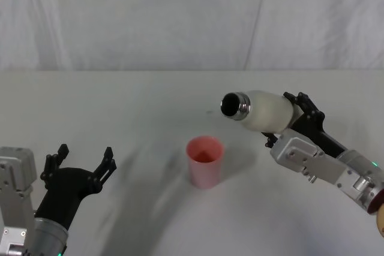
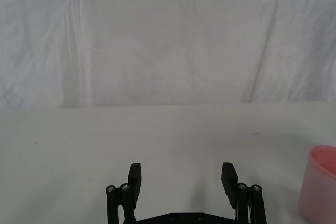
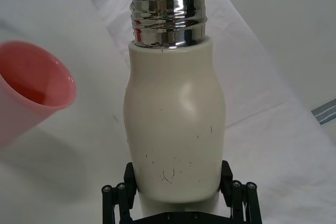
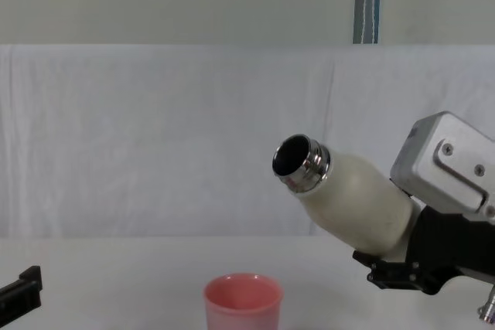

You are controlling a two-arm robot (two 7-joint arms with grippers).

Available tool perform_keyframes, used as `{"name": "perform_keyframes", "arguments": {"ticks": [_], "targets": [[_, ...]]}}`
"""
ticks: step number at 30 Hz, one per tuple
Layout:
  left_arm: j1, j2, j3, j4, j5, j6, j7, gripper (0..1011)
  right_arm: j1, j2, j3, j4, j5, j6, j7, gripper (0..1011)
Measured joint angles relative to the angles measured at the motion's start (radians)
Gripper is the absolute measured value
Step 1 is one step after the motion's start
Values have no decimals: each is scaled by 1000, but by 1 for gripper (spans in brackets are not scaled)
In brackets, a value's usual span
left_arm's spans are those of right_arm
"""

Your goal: Grasp the thermos with one hand and pour water into the cup lid.

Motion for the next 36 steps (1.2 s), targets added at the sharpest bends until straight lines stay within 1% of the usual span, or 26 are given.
{"name": "perform_keyframes", "arguments": {"ticks": [8,14,22,26,27,36], "targets": [[0,0,0,0,0,0,0,1001,27,0,-7,24,-32,-3,-7,956],[0,0,0,0,0,0,0,1001,49,-6,-9,44,-37,-7,-7,956],[0,0,0,0,0,0,0,1001,88,-21,-20,81,-40,-20,-7,956],[0,0,0,0,0,0,0,1001,108,-27,-31,104,-40,-31,-5,956],[0,0,0,0,0,0,0,1001,123,-29,-39,121,-44,-41,-1,956],[0,0,0,0,0,0,0,1001,171,-31,-67,171,-56,-74,3,956]]}}
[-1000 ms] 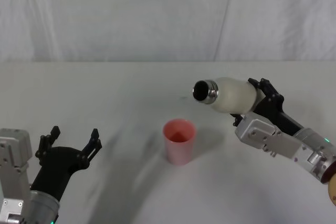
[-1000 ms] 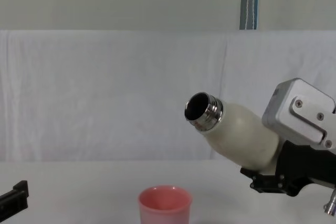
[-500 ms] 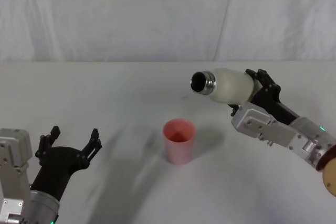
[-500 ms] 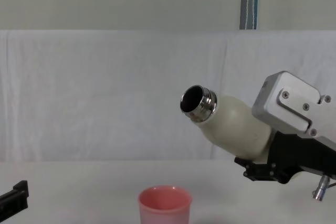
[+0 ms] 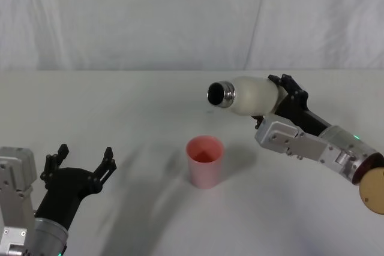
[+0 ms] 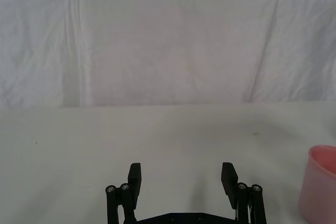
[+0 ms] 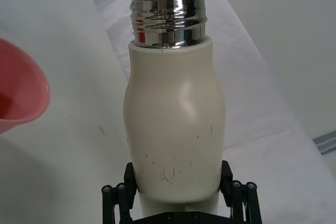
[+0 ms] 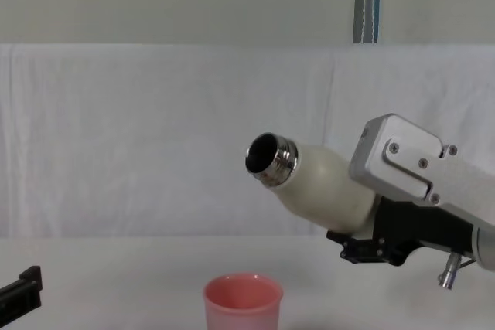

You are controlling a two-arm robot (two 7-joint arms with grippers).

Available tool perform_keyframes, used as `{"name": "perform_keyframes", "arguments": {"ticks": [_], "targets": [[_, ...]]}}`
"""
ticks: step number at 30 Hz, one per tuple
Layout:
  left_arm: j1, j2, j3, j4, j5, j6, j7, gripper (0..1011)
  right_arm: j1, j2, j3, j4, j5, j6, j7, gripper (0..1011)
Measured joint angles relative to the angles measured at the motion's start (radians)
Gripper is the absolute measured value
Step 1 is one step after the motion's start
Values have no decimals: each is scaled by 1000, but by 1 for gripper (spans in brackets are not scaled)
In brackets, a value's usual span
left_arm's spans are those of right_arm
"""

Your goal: Grasp the thermos with one hand and pour water into the cup lid.

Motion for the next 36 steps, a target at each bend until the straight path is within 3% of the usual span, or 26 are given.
{"name": "perform_keyframes", "arguments": {"ticks": [10,24,36], "targets": [[0,0,0,0,0,0,0,1001,15,15,-22,8,-14,-13,2,956],[0,0,0,0,0,0,0,1001,-10,61,-32,-35,-61,17,-3,956],[0,0,0,0,0,0,0,1001,-14,69,-45,-36,-92,27,-11,956]]}}
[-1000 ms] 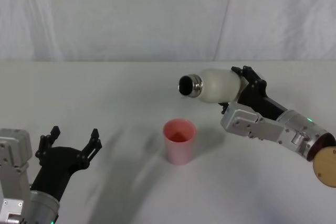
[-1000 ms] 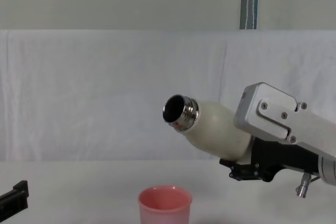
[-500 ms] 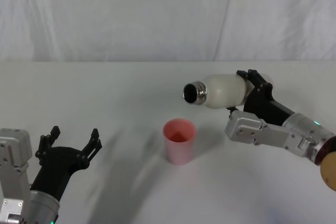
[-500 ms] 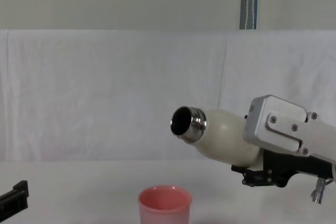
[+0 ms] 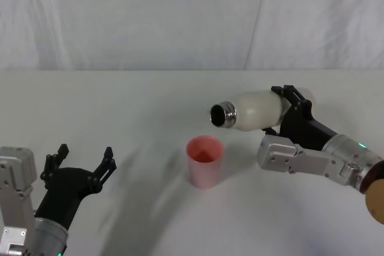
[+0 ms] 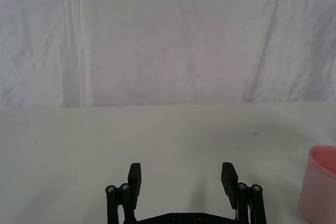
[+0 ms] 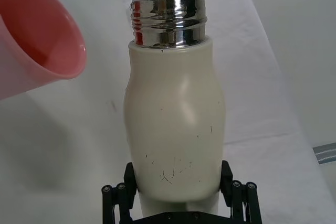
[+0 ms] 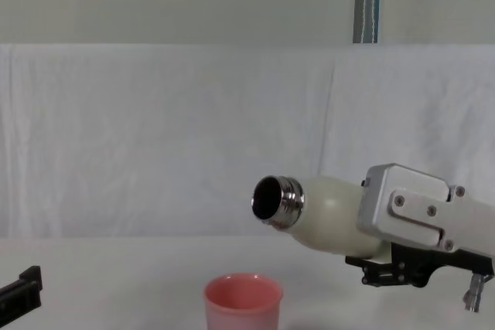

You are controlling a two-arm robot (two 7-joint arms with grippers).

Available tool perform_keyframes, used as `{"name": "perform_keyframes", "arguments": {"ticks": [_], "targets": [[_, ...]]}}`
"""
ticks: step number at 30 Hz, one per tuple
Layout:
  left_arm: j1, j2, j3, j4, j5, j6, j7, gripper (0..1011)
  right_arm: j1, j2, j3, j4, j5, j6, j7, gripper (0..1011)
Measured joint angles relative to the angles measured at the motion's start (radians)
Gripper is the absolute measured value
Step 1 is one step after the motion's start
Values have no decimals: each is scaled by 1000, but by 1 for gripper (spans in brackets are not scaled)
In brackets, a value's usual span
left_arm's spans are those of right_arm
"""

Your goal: Grasp the thermos with one hand and pour water into the cup lid.

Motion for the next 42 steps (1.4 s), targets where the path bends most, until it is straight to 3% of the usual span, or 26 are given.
{"name": "perform_keyframes", "arguments": {"ticks": [42], "targets": [[0,0,0,0,0,0,0,1001,53,-18,-76,68,-127,-18,-76,956]]}}
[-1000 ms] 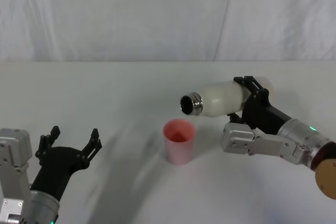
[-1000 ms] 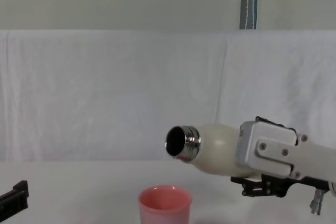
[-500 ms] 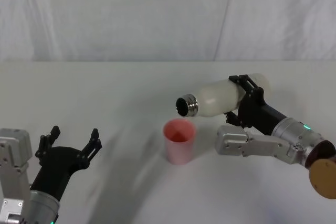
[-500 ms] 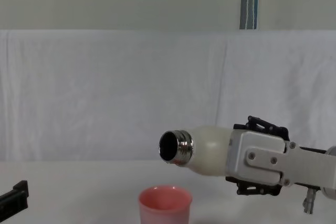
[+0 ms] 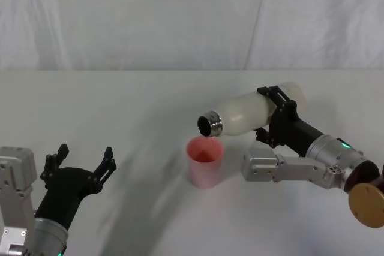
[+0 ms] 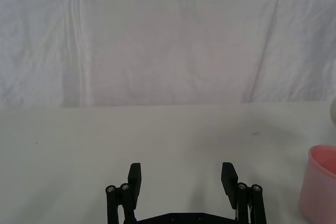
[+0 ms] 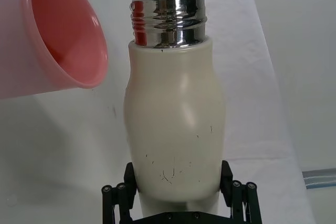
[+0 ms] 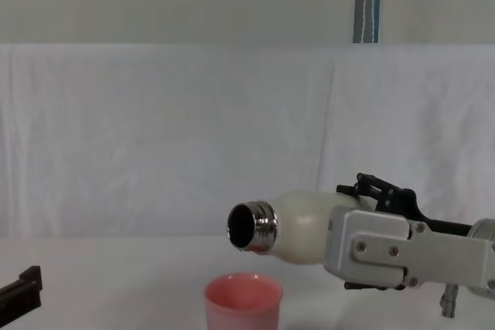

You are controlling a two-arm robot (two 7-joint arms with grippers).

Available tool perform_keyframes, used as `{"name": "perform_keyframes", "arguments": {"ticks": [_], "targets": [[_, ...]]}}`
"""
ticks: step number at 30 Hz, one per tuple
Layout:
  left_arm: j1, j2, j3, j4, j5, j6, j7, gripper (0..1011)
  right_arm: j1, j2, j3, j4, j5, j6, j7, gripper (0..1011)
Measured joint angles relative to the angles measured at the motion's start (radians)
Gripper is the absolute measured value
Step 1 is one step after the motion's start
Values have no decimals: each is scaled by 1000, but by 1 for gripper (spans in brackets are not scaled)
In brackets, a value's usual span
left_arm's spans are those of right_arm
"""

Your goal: Grasp the thermos with one hand and pour water into the cup lid.

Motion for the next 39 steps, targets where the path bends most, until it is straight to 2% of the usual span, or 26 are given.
{"name": "perform_keyframes", "arguments": {"ticks": [39], "targets": [[0,0,0,0,0,0,0,1001,21,16,-31,22,-71,-6,-53,956]]}}
